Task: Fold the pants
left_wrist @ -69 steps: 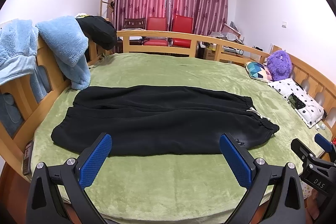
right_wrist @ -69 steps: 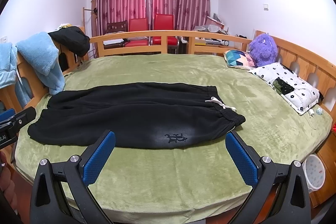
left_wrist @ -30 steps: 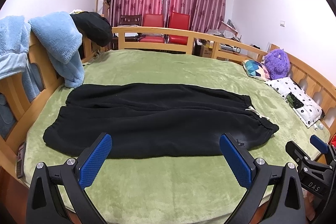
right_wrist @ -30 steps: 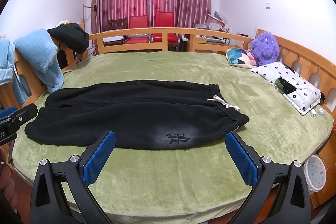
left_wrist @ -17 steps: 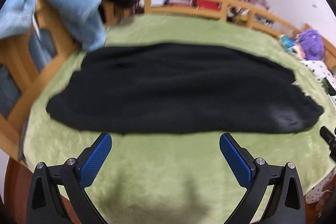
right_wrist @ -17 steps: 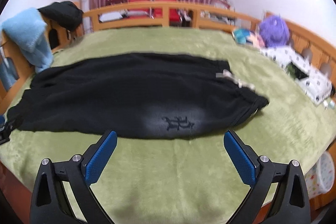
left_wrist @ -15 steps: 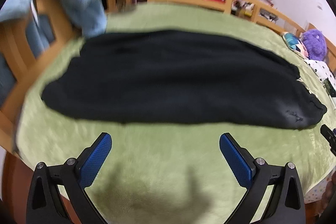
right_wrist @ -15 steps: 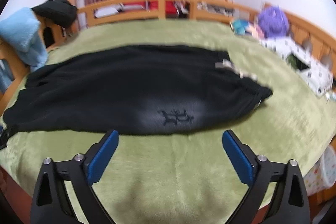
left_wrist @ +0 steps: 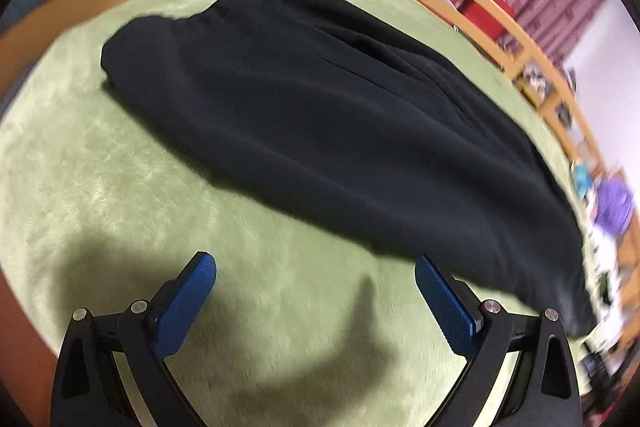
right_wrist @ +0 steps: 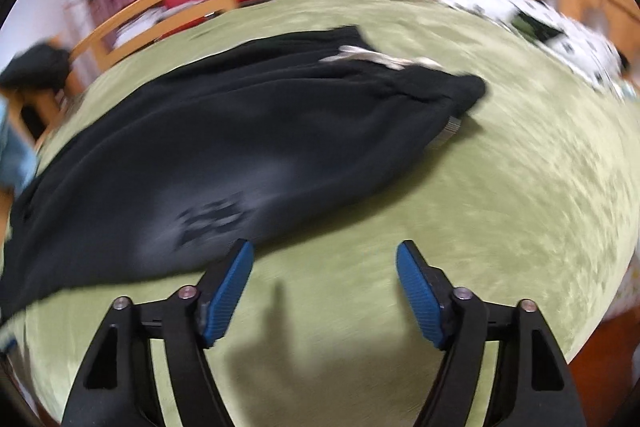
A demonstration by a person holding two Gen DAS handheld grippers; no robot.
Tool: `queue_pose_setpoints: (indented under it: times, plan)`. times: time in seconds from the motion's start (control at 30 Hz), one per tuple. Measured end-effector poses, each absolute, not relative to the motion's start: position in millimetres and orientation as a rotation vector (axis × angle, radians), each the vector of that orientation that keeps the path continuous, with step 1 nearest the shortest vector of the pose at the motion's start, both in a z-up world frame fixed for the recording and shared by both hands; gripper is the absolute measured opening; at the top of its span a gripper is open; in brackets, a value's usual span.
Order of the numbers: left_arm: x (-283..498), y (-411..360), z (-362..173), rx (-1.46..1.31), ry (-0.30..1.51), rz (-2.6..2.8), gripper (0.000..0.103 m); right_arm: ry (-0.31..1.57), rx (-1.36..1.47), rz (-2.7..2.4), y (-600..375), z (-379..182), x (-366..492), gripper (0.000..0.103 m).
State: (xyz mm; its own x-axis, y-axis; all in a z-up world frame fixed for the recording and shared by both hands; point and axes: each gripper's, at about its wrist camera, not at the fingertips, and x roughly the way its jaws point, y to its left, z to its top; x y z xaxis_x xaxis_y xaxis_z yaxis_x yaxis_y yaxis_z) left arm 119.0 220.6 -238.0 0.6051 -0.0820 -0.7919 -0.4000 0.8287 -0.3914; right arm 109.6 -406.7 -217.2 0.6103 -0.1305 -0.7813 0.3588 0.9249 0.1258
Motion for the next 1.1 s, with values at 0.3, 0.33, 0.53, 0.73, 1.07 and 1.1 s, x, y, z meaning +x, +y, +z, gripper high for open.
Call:
queue_pose_setpoints:
  times: [0.3, 0.33, 0.53, 0.73, 1.07, 1.1]
  plan:
    - [152, 233, -251, -0.720, 0.839, 0.203, 0.100, 0.870, 0.527, -0.218, -436, -247, 139, 0.075]
    - [151, 231, -250, -0.742, 0.825, 0.214, 0.100, 0.858, 0.534, -0.208, -437, -247, 143, 0.075]
    - [168, 241, -251, -0.777, 0.804, 0.261, 0.078, 0.838, 0.587, -0.143, -441, -248, 176, 0.074]
    - [162, 258, -245, -0.808, 0.801, 0.279, 0.015, 0.850, 0.534, -0.174, -432, -247, 200, 0.020]
    - [196, 255, -152, -0.710, 0.664, 0.167, 0.012, 0.715, 0.449, -0.051, -418, -164, 234, 0.014]
    - [207, 254, -142, -0.704, 0.649, 0.154, 0.012, 0.698, 0.434, -0.045, -417, -152, 248, 0.014]
